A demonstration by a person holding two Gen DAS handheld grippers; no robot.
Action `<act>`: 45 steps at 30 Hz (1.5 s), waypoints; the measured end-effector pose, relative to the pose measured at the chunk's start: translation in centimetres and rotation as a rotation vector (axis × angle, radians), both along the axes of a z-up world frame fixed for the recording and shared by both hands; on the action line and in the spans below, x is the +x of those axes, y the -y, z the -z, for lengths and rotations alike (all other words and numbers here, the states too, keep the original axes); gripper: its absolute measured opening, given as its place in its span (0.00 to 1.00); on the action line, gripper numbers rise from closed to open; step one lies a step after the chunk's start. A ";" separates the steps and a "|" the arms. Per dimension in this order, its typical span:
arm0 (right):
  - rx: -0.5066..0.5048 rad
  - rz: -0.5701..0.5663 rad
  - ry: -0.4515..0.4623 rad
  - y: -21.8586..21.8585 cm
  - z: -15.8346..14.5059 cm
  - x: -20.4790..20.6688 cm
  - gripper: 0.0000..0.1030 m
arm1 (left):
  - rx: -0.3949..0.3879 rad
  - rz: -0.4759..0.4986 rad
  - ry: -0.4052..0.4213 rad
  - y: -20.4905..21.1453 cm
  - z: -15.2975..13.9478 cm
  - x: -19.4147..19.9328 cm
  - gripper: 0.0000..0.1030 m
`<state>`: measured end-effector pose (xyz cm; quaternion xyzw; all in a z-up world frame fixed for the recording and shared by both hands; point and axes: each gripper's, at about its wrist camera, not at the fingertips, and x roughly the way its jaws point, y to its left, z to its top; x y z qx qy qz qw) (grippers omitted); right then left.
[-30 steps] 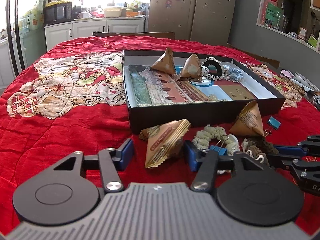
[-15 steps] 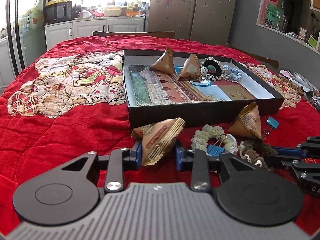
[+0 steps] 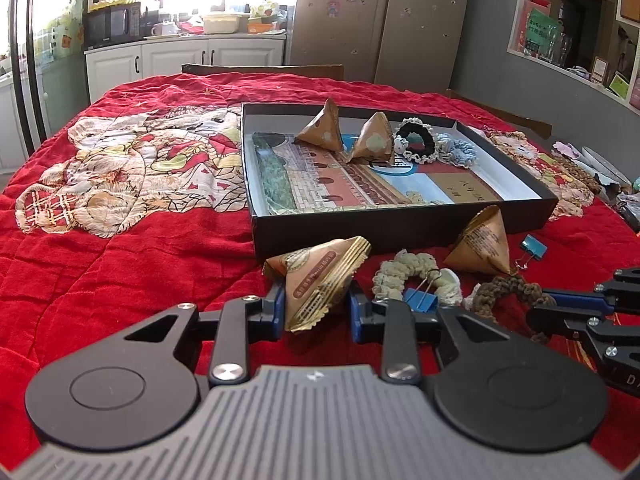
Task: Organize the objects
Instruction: 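Close the right gripper on the brown braided scrunchie while the left gripper grasps a paper pyramid, then lift both held items and carry them over the black box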
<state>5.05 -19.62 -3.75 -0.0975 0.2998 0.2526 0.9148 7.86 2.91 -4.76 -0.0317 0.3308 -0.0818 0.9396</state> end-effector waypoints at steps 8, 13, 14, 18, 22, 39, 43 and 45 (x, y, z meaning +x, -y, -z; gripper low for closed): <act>0.010 -0.016 0.027 0.1 -0.9 -0.7 0.11 | -0.003 0.018 0.017 0.2 -0.9 -0.7 0.33; 0.014 -0.020 0.042 0.2 -1.4 -1.0 0.11 | -0.005 0.031 0.031 0.5 -1.5 -1.1 0.33; 0.015 -0.020 0.044 0.3 -1.5 -1.1 0.11 | -0.006 0.033 0.033 0.5 -1.6 -1.1 0.33; 0.019 -0.019 0.055 0.4 -1.9 -1.3 0.11 | -0.007 0.043 0.042 0.7 -2.0 -1.4 0.33; 0.027 -0.015 0.069 0.6 -2.4 -1.5 0.11 | -0.010 0.053 0.056 0.9 -2.5 -1.9 0.33; 0.045 0.011 0.146 1.5 -5.0 -1.5 0.11 | -0.021 0.074 0.108 1.5 -4.6 -2.3 0.33; 0.057 0.018 0.158 1.6 -5.8 -0.9 0.11 | -0.023 0.065 0.119 1.4 -5.1 -1.9 0.33; 0.061 0.021 0.167 1.6 -6.2 -0.7 0.11 | -0.022 0.062 0.126 1.4 -5.4 -1.7 0.33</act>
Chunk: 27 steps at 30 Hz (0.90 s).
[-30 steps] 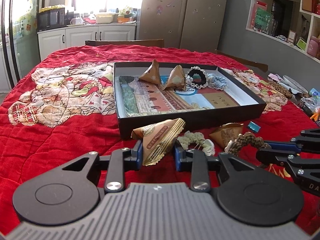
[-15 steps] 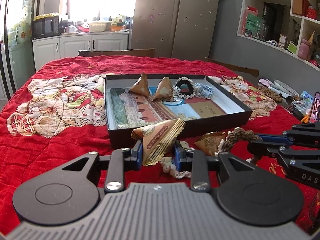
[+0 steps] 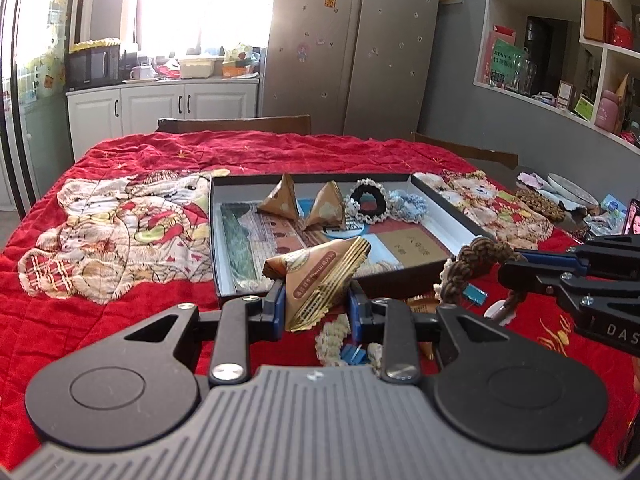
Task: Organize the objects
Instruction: 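Lift both held items and carry them over the black box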
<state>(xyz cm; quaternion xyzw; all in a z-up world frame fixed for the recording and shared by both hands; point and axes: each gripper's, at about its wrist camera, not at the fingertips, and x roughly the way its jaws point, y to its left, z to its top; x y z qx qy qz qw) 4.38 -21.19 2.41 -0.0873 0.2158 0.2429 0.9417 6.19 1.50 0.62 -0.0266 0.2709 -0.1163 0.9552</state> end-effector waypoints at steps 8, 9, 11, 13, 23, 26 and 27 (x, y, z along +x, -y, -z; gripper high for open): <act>0.006 0.024 0.043 -0.6 -1.5 1.4 0.11 | 0.001 -0.007 0.025 0.0 -0.9 1.0 0.33; 0.008 0.029 0.046 -0.6 -1.6 1.7 0.11 | 0.000 -0.007 0.026 0.1 -1.1 1.3 0.33; 0.013 0.041 0.050 -0.7 -2.0 2.4 0.11 | -0.007 -0.009 0.032 0.1 -1.4 1.8 0.33; 0.019 0.052 0.050 -0.7 -2.3 3.2 0.11 | -0.011 -0.013 0.037 0.1 -1.7 2.4 0.33; 0.048 0.112 0.030 -0.7 -3.6 8.2 0.11 | 0.009 -0.037 0.046 0.3 -2.5 6.2 0.33; 0.056 0.123 0.018 -0.8 -4.0 9.9 0.11 | 0.001 -0.042 0.037 0.4 -2.7 7.5 0.33; 0.058 0.127 0.016 -0.9 -4.1 10.4 0.11 | 0.001 -0.045 0.035 0.4 -2.7 7.9 0.33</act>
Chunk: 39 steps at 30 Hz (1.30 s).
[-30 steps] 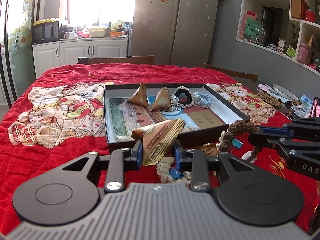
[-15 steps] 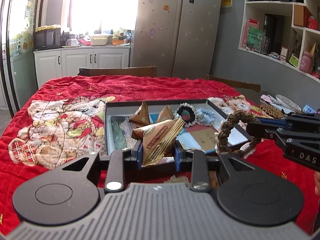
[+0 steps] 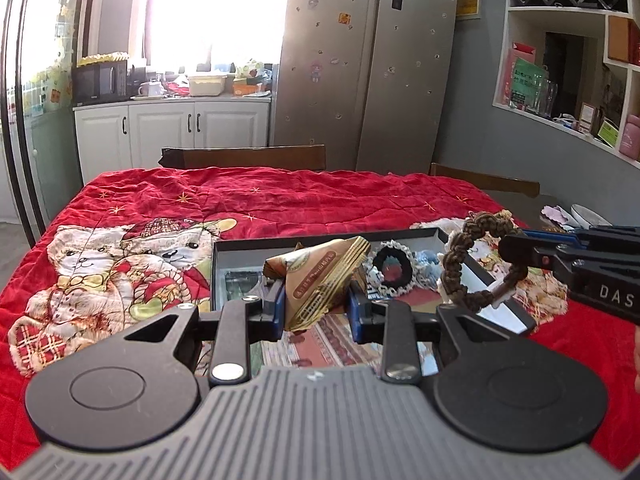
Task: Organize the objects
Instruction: 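Lift both held items and carry them over the black box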
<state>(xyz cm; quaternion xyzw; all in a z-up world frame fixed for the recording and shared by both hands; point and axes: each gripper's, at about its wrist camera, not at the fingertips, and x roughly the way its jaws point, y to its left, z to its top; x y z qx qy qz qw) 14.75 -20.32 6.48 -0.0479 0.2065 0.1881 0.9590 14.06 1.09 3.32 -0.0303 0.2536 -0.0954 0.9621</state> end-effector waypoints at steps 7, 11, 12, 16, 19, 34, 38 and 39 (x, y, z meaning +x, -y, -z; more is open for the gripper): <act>0.001 0.033 -0.015 -0.6 -0.2 3.2 0.11 | 0.004 -0.027 -0.010 0.2 0.0 2.5 0.33; 0.003 0.052 -0.028 -0.9 0.0 4.9 0.11 | 0.000 -0.036 -0.021 0.2 0.3 3.6 0.33; 0.004 0.056 -0.031 -1.0 0.1 5.3 0.11 | -0.003 -0.038 -0.023 0.2 0.4 3.8 0.33; 0.010 0.073 -0.050 -1.1 0.9 6.7 0.11 | -0.008 -0.051 -0.032 0.1 0.8 4.7 0.33; 0.015 0.087 -0.061 -1.1 1.5 7.7 0.11 | -0.006 -0.058 -0.040 0.0 1.2 5.3 0.33; 0.044 0.119 -0.118 -1.3 5.0 11.2 0.11 | -0.004 -0.064 -0.084 0.0 3.8 7.3 0.33; 0.067 0.126 -0.130 -1.1 5.7 11.9 0.11 | 0.000 -0.069 -0.096 -0.1 4.5 7.8 0.33; 0.073 0.127 -0.132 -1.0 5.9 12.1 0.11 | -0.001 -0.071 -0.099 -0.2 4.7 7.9 0.33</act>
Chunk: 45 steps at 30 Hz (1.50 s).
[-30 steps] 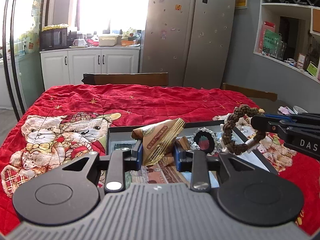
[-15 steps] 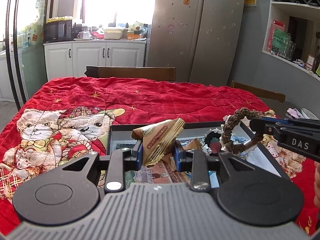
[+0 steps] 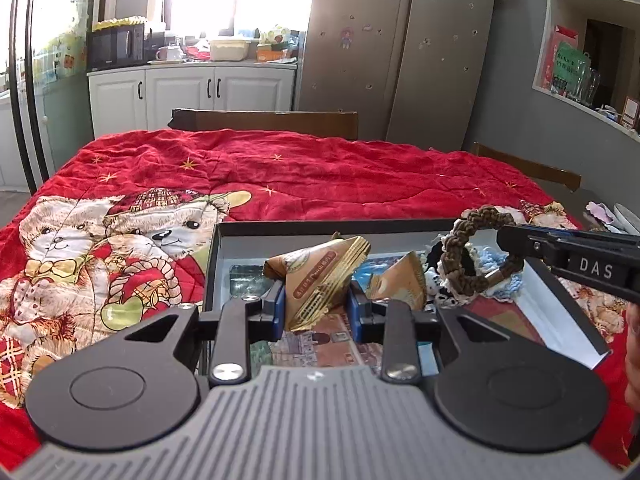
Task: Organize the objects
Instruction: 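Lift both held items and carry them over the black box, then lower both items into the box and open both grippers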
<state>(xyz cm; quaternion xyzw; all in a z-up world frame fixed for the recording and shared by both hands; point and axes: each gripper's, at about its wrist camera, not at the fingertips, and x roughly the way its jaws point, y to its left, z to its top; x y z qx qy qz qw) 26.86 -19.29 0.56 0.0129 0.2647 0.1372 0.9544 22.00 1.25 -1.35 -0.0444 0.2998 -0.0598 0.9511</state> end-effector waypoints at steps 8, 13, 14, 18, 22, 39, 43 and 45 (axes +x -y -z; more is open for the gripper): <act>0.028 0.000 -0.032 0.0 1.5 1.2 0.11 | 0.004 0.005 -0.030 0.1 1.1 0.6 0.33; 0.034 0.008 -0.043 0.0 2.1 1.6 0.11 | 0.011 0.014 -0.042 0.3 1.6 0.8 0.33; 0.034 0.009 -0.046 0.0 2.2 1.7 0.11 | 0.012 0.015 -0.044 0.4 1.7 0.9 0.33; 0.042 0.011 -0.054 0.0 2.5 2.1 0.11 | 0.022 0.023 -0.059 0.6 2.2 1.2 0.33; 0.038 0.009 -0.066 0.0 3.0 2.4 0.11 | 0.033 0.028 -0.069 0.8 2.6 1.4 0.33; 0.015 -0.003 -0.090 -0.4 4.0 3.0 0.11 | 0.067 0.042 -0.073 1.3 3.1 1.6 0.33; 0.012 0.000 -0.098 -0.3 4.2 3.2 0.11 | 0.068 0.046 -0.073 1.3 3.1 1.6 0.34; 0.012 0.001 -0.103 -0.3 4.3 3.3 0.11 | 0.068 0.047 -0.073 1.3 3.2 1.6 0.37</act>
